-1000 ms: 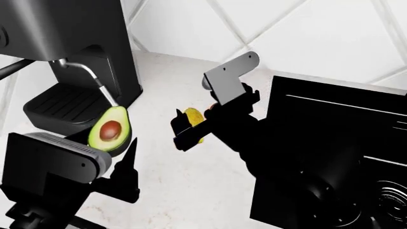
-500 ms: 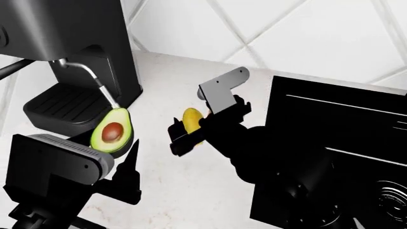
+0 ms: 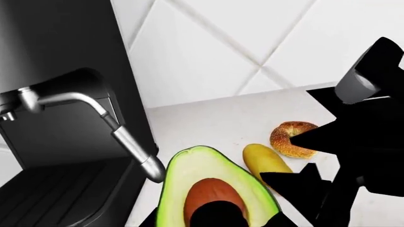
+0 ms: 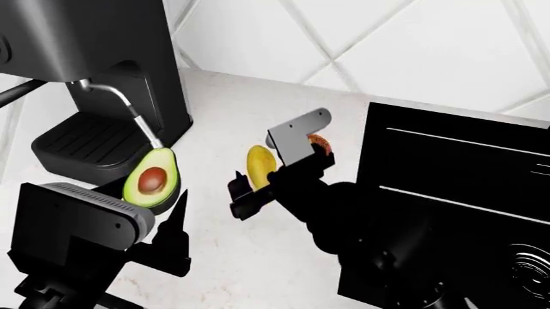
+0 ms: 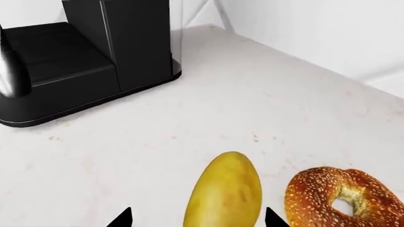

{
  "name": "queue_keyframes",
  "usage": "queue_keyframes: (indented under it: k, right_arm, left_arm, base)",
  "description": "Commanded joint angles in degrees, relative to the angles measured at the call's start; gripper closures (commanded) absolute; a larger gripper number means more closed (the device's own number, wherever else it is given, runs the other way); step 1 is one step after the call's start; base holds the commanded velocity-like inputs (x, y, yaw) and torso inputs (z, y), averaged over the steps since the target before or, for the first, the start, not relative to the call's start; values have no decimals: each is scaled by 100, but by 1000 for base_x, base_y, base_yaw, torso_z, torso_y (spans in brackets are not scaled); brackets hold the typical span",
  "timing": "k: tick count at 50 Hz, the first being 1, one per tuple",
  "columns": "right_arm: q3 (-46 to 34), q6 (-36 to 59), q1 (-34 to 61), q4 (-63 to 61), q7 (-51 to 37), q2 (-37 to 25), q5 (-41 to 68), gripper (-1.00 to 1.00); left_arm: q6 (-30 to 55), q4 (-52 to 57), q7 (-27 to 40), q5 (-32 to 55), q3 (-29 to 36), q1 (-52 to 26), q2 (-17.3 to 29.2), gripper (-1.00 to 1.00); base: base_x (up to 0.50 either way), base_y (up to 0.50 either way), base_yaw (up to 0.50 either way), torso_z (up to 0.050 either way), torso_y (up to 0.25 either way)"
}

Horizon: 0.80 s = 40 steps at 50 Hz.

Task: Pick up the fruits and vegetables and place them in the sink. Turn on the sink faucet to wash them. Then turn the sink off and put them in the tray.

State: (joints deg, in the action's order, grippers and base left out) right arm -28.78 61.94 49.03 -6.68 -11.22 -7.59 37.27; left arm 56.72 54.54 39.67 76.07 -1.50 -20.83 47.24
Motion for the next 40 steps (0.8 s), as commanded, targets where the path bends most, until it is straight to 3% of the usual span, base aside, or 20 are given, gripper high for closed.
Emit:
queue_keyframes:
  k: [1,40]
  right_arm:
    - [-58,-309,-89,321,45,6,-83,-100]
    - [-307,-809,5,1829,288,224,-161,-100]
  left_arm:
    - [-82,-29,-19,-76,6,35,-6,100]
    - [-170,-45,6,-36,88,15,55,100]
  base:
    - [0,0,0,0,0]
    - [0,0,0,0,0]
